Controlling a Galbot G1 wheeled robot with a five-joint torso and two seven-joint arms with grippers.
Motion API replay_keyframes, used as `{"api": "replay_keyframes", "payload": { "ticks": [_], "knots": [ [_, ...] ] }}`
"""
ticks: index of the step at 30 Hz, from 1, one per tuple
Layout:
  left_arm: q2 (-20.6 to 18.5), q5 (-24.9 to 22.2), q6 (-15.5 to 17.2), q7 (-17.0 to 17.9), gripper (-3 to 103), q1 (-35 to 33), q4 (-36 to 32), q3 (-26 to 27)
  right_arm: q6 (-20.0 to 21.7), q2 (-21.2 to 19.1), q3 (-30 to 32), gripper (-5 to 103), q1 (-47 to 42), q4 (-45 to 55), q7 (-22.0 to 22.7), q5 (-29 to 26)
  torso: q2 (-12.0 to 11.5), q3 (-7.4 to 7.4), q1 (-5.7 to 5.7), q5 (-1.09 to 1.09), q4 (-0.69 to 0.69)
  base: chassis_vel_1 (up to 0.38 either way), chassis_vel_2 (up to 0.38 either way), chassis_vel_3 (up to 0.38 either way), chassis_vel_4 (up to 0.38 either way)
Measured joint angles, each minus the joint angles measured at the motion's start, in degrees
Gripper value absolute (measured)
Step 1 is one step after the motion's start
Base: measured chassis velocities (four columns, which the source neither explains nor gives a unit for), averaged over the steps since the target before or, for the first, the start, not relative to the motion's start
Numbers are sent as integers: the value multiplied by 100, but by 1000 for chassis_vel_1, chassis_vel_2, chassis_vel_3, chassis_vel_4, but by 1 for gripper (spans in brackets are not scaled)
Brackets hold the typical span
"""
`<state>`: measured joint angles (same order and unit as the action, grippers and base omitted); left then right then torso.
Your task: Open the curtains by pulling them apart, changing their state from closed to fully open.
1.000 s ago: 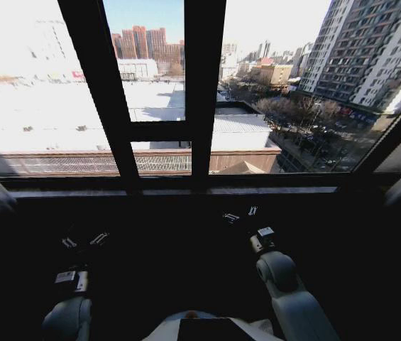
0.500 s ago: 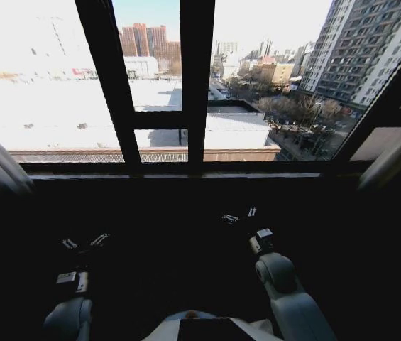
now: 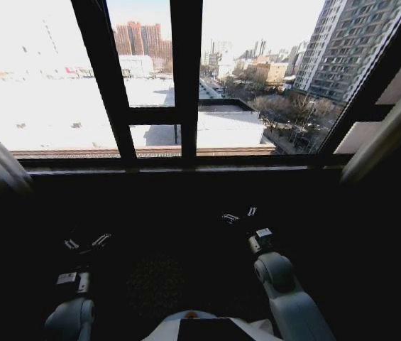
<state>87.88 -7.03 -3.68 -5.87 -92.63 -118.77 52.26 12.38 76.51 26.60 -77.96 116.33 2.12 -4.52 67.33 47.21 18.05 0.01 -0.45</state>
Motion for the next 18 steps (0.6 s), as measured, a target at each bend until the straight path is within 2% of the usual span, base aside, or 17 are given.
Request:
{"api": "replay_keyframes", "payload": {
  "ticks": [3, 7, 8, 12, 13, 16, 18],
  "knots": [
    [-115, -123, 165, -13, 100, 64, -25, 28, 28, 22, 107, 100, 40, 2, 111, -47, 2, -2, -5, 2, 0, 0, 0, 0, 0],
    [-300, -605, 647, -143, 100, 108, -369, 54, 36, -12, 320, 100, 63, 28, 260, -158, 5, -3, -8, 0, 1, 0, 0, 0, 0],
    [-300, -605, 647, -143, 100, 108, -369, 54, 36, -12, 320, 100, 63, 28, 260, -158, 5, -3, -8, 0, 1, 0, 0, 0, 0],
    [-384, -900, 1217, -356, 100, 66, -850, -41, 153, -34, 460, 100, 41, 101, 284, -216, 5, -3, -8, 2, 1, 0, 0, 0, 0],
    [-384, -900, 1217, -356, 100, 66, -850, -41, 153, -34, 460, 100, 41, 101, 284, -216, 5, -3, -8, 2, 1, 0, 0, 0, 0],
    [-556, -1058, 1741, -595, 100, 81, -1229, -78, 338, -52, 512, 100, 84, 206, 285, -446, 5, -3, -8, 1, 1, 0, 0, 0, 0],
    [-599, -1071, 1817, -606, 100, 88, -1287, -97, 365, -63, 518, 100, 99, 230, 285, -487, 5, -3, -7, 0, 1, 0, 0, 0, 0]
  ]
}}
